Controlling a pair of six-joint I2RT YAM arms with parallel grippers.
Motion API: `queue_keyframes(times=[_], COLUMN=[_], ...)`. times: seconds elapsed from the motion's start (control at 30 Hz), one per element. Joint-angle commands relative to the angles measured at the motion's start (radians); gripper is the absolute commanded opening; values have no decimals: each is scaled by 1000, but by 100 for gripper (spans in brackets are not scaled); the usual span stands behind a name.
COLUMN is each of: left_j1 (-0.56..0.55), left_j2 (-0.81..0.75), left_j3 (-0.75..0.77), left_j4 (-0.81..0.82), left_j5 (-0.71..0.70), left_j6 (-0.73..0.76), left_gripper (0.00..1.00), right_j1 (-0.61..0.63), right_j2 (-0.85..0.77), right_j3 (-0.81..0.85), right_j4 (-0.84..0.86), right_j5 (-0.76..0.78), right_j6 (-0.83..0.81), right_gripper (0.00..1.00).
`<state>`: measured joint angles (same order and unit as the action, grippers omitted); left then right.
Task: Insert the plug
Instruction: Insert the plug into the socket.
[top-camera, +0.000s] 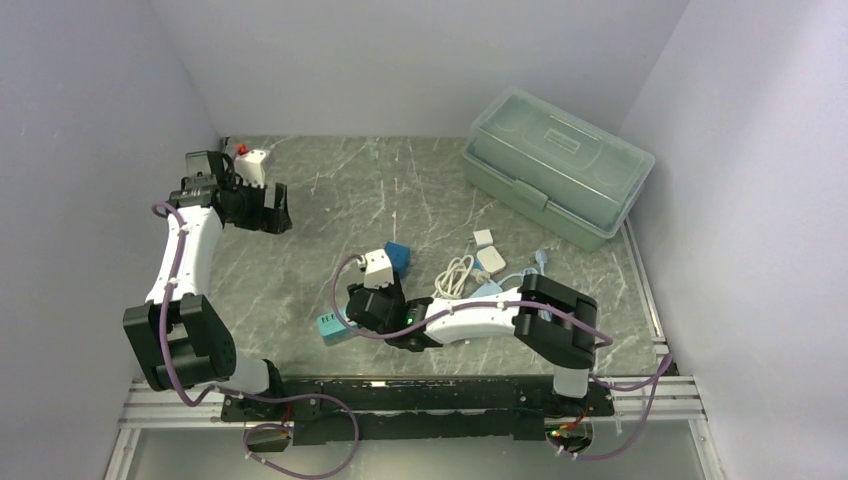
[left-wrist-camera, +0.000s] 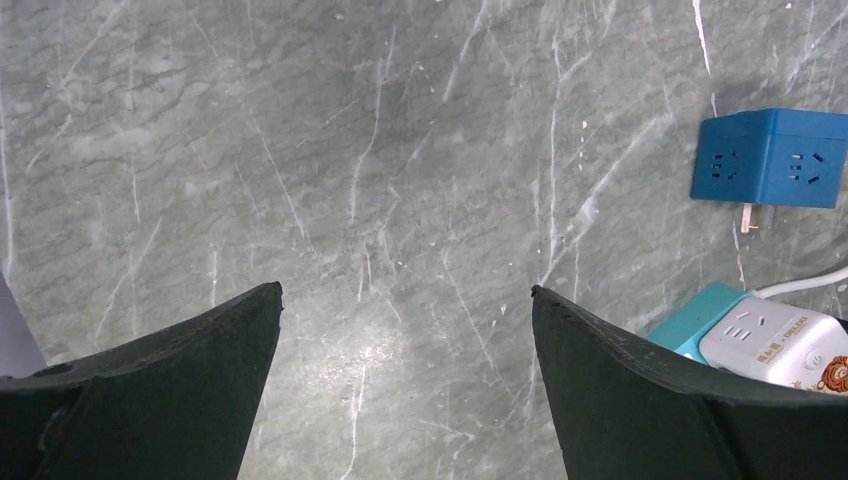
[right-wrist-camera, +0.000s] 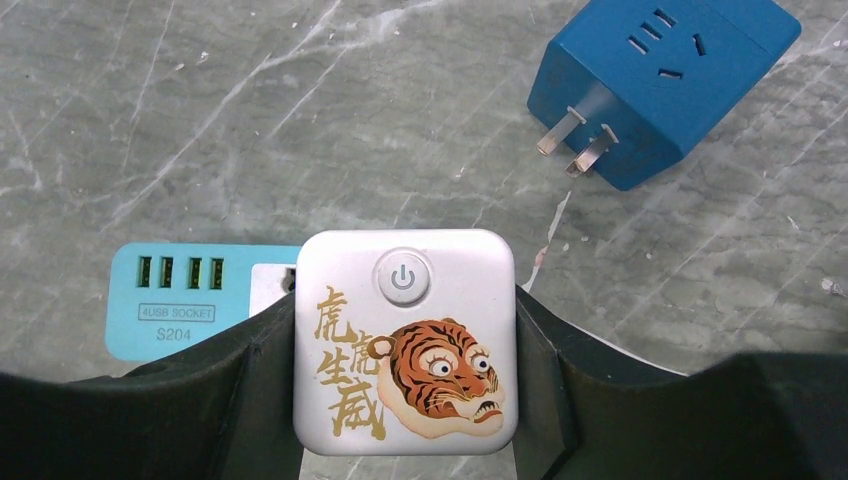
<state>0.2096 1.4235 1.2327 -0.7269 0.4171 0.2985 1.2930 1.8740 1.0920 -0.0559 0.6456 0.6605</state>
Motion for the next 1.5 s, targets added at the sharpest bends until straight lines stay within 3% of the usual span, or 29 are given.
queue_keyframes(times=[0.0,0.3,0.43,0.5,0.57,1.03,1.27,1.33,1.43,1.47], left_j1=[-1,-1,-2,-1,-1,-1,-1,-2,-4,-10], left_j2=[5,2,-8,-14,-23,-64,-67,-70,-77,-82], left_j3=[52,66,75,81,86,75,65,65,53,43], left_j4=[-2,-25,-34,-40,-49,-65,-69,-82,-111,-121], left_j5=[-12,-12,-3,-3,-4,11,25,61,166,198], left_j6=[15,23,22,20,19,19,35,32,28,24], left_gripper=[100,100,100,100,100,100,100,100,100,99], right_j1=[12,18,17,16,11,-1,-1,-5,-39,-49], right_j2=[139,145,70,49,31,-168,-220,-262,-312,-324], right_j3=[-136,-128,-106,-73,-42,142,143,105,64,56], right_j4=[-251,-261,-281,-307,-327,-490,-465,-406,-351,-338], right_j5=[-144,-153,-150,-132,-121,-193,-244,-257,-300,-317], right_j6=[46,25,21,19,11,-59,-65,-70,-73,-76], right_gripper=[0,2,73,93,99,100,99,90,51,46])
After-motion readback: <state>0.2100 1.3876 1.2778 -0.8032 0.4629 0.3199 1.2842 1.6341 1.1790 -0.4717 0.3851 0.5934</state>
